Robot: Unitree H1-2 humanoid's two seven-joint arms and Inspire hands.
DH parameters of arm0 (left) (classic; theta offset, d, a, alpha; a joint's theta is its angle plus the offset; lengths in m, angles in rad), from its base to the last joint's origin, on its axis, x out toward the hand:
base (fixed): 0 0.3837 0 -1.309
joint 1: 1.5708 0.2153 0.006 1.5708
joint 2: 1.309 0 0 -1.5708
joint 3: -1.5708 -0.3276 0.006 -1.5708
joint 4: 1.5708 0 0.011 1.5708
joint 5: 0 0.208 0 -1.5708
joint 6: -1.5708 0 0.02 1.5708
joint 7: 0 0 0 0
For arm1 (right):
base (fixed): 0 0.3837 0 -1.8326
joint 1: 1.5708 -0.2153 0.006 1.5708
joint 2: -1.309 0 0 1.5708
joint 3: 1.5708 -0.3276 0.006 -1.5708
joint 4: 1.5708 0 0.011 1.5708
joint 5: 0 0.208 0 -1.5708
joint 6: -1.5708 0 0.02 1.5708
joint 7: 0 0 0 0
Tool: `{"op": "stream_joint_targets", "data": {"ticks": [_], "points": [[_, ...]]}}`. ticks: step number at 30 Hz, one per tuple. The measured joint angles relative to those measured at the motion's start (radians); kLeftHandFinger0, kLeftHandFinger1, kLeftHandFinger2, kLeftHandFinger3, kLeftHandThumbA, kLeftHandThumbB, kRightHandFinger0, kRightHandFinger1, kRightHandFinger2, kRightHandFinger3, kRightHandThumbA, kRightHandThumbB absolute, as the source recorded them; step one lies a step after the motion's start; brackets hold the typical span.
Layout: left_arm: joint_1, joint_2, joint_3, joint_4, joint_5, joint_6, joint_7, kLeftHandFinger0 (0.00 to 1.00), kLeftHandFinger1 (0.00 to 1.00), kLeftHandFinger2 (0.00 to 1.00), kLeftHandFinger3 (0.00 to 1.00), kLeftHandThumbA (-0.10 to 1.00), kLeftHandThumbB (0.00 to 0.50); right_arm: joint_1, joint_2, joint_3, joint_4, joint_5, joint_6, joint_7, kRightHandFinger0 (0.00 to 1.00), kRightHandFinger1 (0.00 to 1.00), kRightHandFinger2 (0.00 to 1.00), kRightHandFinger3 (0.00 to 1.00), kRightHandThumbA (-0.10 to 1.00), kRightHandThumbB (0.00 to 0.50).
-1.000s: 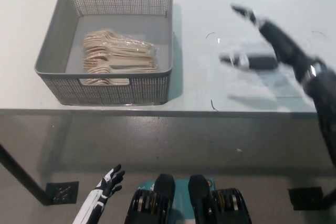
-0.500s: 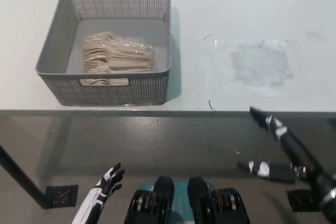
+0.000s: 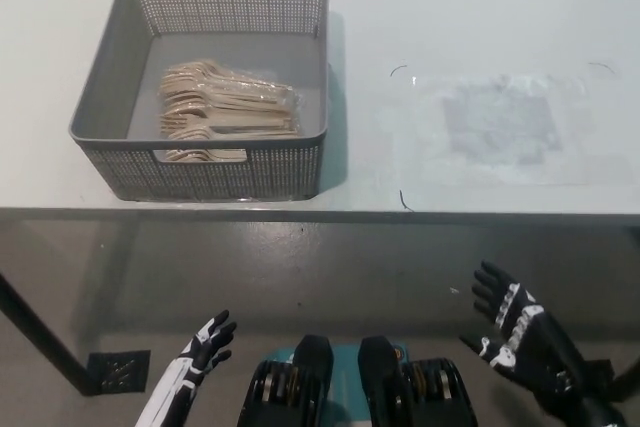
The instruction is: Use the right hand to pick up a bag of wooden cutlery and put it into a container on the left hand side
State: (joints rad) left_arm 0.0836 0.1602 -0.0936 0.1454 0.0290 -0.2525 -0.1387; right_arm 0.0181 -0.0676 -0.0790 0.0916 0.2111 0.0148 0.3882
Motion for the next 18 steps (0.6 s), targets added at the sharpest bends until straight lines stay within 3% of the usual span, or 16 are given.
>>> {"op": "stream_joint_targets", "data": {"ticks": [4, 7, 10, 12, 16, 17, 18], "points": [[0.001, 0.000, 0.012, 0.006, -0.013, 0.000, 0.000, 1.00, 1.00, 1.00, 1.00, 1.00, 0.146, 0.024, 0.057, -0.039, 0.081, 0.063, -0.026, 0.008, 1.00, 1.00, 1.00, 1.00, 1.00, 0.243], [0.010, 0.000, 0.028, 0.015, -0.024, 0.000, 0.000, 1.00, 1.00, 1.00, 1.00, 1.00, 0.146, 0.046, 0.086, -0.047, 0.135, 0.080, -0.071, 0.008, 1.00, 1.00, 1.00, 1.00, 1.00, 0.288], [0.016, 0.000, 0.040, 0.027, -0.032, -0.001, 0.000, 1.00, 1.00, 1.00, 1.00, 1.00, 0.141, 0.047, 0.089, -0.049, 0.168, 0.080, -0.113, 0.004, 1.00, 1.00, 1.00, 1.00, 1.00, 0.298], [0.022, -0.001, 0.044, 0.032, -0.036, -0.001, 0.000, 1.00, 1.00, 1.00, 1.00, 1.00, 0.128, 0.044, 0.087, -0.052, 0.191, 0.078, -0.140, 0.000, 1.00, 1.00, 1.00, 1.00, 1.00, 0.286], [0.044, -0.005, 0.045, 0.039, -0.039, -0.001, 0.000, 1.00, 1.00, 1.00, 1.00, 1.00, 0.160, 0.048, 0.080, -0.054, 0.209, 0.076, -0.178, -0.012, 1.00, 1.00, 1.00, 1.00, 1.00, 0.244], [0.049, -0.005, 0.045, 0.039, -0.040, -0.001, 0.001, 1.00, 1.00, 1.00, 1.00, 1.00, 0.130, 0.048, 0.078, -0.053, 0.213, 0.075, -0.186, -0.014, 1.00, 1.00, 1.00, 1.00, 1.00, 0.229], [0.053, -0.006, 0.045, 0.039, -0.040, -0.001, 0.001, 1.00, 1.00, 1.00, 1.00, 1.00, 0.130, 0.048, 0.076, -0.053, 0.217, 0.075, -0.191, -0.016, 1.00, 1.00, 1.00, 1.00, 1.00, 0.226]]}}
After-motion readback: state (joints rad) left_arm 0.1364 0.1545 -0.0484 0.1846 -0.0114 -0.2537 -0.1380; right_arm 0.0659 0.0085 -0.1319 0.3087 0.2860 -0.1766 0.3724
